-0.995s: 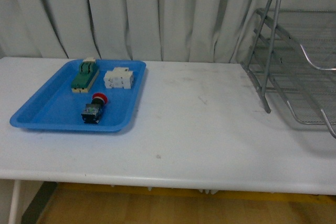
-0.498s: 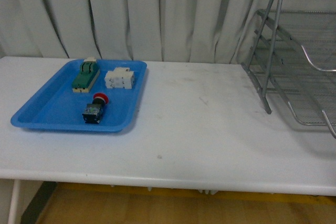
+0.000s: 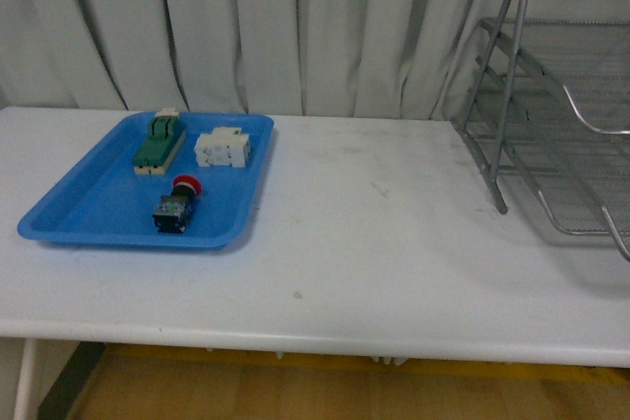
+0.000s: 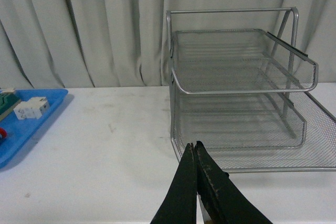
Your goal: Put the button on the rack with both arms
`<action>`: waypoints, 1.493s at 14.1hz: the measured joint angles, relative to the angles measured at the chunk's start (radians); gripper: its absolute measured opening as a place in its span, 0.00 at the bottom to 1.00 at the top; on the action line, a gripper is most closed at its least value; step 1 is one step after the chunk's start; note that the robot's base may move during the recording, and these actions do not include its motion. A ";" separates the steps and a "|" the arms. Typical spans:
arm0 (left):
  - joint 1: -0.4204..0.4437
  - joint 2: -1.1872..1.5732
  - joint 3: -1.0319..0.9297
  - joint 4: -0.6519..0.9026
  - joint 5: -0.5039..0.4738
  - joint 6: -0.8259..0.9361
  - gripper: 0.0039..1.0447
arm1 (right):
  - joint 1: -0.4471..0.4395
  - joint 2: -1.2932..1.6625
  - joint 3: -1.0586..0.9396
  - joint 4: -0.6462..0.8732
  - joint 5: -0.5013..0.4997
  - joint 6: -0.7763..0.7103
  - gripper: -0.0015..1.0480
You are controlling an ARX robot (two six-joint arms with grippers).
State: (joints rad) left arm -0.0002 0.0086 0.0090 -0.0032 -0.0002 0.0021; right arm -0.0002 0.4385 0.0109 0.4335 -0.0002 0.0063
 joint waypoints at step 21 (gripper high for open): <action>0.000 0.000 0.000 0.000 0.000 0.000 0.94 | 0.000 -0.435 0.000 -0.437 0.000 -0.002 0.31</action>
State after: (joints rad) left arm -0.0002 0.0086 0.0090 -0.0032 -0.0002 0.0025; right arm -0.0002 0.0036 0.0113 -0.0036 0.0002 0.0044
